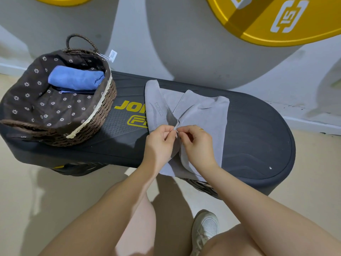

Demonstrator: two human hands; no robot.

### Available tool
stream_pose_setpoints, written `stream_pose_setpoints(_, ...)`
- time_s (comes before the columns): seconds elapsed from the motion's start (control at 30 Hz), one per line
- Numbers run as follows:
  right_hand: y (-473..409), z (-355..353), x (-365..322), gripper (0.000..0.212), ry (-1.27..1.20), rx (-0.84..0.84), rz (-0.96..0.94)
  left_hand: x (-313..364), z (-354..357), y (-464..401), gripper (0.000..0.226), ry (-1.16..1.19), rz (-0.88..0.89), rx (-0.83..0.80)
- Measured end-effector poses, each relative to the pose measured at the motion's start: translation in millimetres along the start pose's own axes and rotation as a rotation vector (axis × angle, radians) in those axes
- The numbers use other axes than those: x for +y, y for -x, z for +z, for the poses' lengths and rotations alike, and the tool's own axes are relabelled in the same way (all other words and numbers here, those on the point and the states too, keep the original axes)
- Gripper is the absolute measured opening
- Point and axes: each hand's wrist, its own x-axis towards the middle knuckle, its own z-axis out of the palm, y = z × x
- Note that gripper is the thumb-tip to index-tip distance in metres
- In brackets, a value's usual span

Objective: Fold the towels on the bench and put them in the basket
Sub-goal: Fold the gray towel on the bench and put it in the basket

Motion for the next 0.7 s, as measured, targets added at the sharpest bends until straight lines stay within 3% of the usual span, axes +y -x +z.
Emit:
stream_pose_setpoints(0.2, -6.6, -1.4, 1.0, 0.014, -0.302, -0.035, 0.200, 1.9, 0.9, 0.5, 0.024, 0.029, -0.004, -0.005)
stream_pose_setpoints(0.4, -8.9, 2.8, 4.3, 0.010, -0.125, -0.027, 0.164, -7.0, 7.3, 0.7, 0.015, 0.064, -0.032, 0.035)
stream_pose_setpoints(0.57, -7.2, -3.1, 6.1, 0.023, -0.190, -0.011, 0.121, -5.5, 13.4, -0.2, 0.010, 0.035, -0.017, 0.062)
stream_pose_setpoints(0.7, -5.9, 0.2, 10.0, 0.014, -0.116, -0.084, 0.067, -4.2, 14.2, 2.3, 0.010, 0.044, -0.017, 0.030)
